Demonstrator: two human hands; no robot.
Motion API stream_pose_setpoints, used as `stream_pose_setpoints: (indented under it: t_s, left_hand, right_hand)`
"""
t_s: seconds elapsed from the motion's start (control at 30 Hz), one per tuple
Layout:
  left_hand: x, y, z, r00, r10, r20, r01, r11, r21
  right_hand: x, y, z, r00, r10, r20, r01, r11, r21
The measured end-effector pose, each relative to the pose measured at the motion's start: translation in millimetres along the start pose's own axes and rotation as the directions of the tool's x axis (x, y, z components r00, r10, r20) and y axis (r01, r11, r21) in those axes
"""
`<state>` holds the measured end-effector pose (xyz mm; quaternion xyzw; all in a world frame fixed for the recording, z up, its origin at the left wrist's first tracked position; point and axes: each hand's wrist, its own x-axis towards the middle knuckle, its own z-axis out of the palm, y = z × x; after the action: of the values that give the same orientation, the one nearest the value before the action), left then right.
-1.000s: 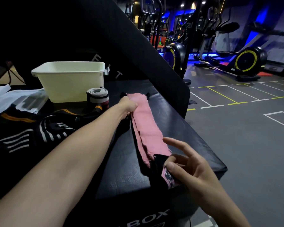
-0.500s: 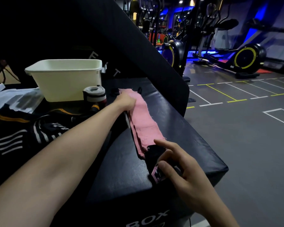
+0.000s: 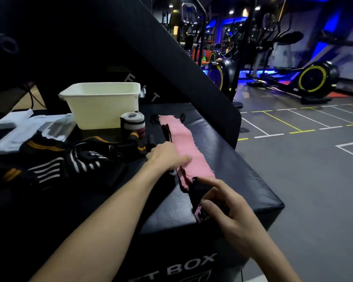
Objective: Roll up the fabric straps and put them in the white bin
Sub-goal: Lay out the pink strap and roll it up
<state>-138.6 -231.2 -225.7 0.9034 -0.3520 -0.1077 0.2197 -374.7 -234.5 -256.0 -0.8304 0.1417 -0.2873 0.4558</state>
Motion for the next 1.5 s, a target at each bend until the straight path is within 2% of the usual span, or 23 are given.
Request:
stream_pose_setpoints:
  t_s: [0.13,0.27,0.47,0.6,0.8,0.9,0.93,1.0,1.07,1.13,1.23,1.3,1.37,1.5]
  left_hand:
    - [1.2,-3.9,11.9,0.997,-0.076,-0.018,0.074,0.992,-0.097]
    - [2.8,-8.4,7.4,0.998,-0.067,0.015,0.068,0.988,-0.139]
    - [-4.4,-8.7,11.0,0.999,-0.006,-0.047,0.003,0.998,-0.061]
    - [-17.1,-6.6,15.0,0.994,0.069,-0.082,-0.071,0.997,-0.021]
    - [-24.6,-2.1,16.7,0.988,0.117,-0.099,-0.108,0.990,0.086]
    - [-30.0,-6.9,8.8,0.966,0.177,-0.191,-0.166,0.984,0.070]
    - [-33.4,-9.2,5.4,0.942,0.229,-0.245,-0.221,0.973,0.060]
    - [-41.9,-14.6,0.4,0.855,0.415,-0.311,-0.436,0.900,0.004]
    - [-58.9,-19.8,-4.1,0.741,0.615,-0.270,-0.658,0.746,-0.104]
    - [-80.2,-25.5,-6.3,0.680,0.700,-0.219,-0.733,0.639,-0.231]
    - [-107.8,-40.9,-2.4,0.727,0.666,-0.166,-0.667,0.626,-0.405]
    - [-123.7,-53.6,4.3,0.750,0.648,-0.134,-0.628,0.633,-0.453]
    - [-135.8,-60.4,12.5,0.749,0.650,-0.124,-0.630,0.644,-0.434]
    - [-140.0,-60.9,23.3,0.752,0.624,-0.212,-0.650,0.651,-0.393]
  right_hand:
    - [-1.5,-2.6,-0.6,1.000,0.023,-0.004,-0.023,0.999,0.028]
    - [-3.1,-3.3,-0.1,1.000,0.023,-0.015,-0.023,0.999,0.027]
    - [-4.7,-5.6,4.5,1.000,0.017,-0.021,-0.015,0.998,0.064]
    - [-4.3,-1.5,5.4,0.996,0.025,-0.085,-0.019,0.997,0.071]
    - [-8.2,2.2,8.0,0.987,0.039,-0.157,-0.026,0.996,0.088]
    - [-9.2,2.9,10.7,0.984,0.033,-0.174,-0.019,0.996,0.084]
    - [-9.5,3.5,11.5,0.984,0.031,-0.175,-0.016,0.996,0.086]
    - [-9.1,4.7,11.5,0.984,0.029,-0.175,-0.013,0.995,0.094]
    - [-8.9,4.4,10.8,0.985,0.026,-0.169,-0.008,0.995,0.103]
    - [-9.6,2.9,8.7,0.987,0.020,-0.162,-0.002,0.994,0.112]
    - [-12.5,1.6,7.4,0.986,0.019,-0.164,0.000,0.993,0.120]
    - [-15.1,3.0,10.1,0.980,0.010,-0.198,0.009,0.995,0.097]
    - [-16.9,6.5,13.8,0.970,-0.005,-0.242,0.026,0.996,0.086]
    - [-17.4,6.7,21.1,0.953,-0.038,-0.300,0.069,0.993,0.094]
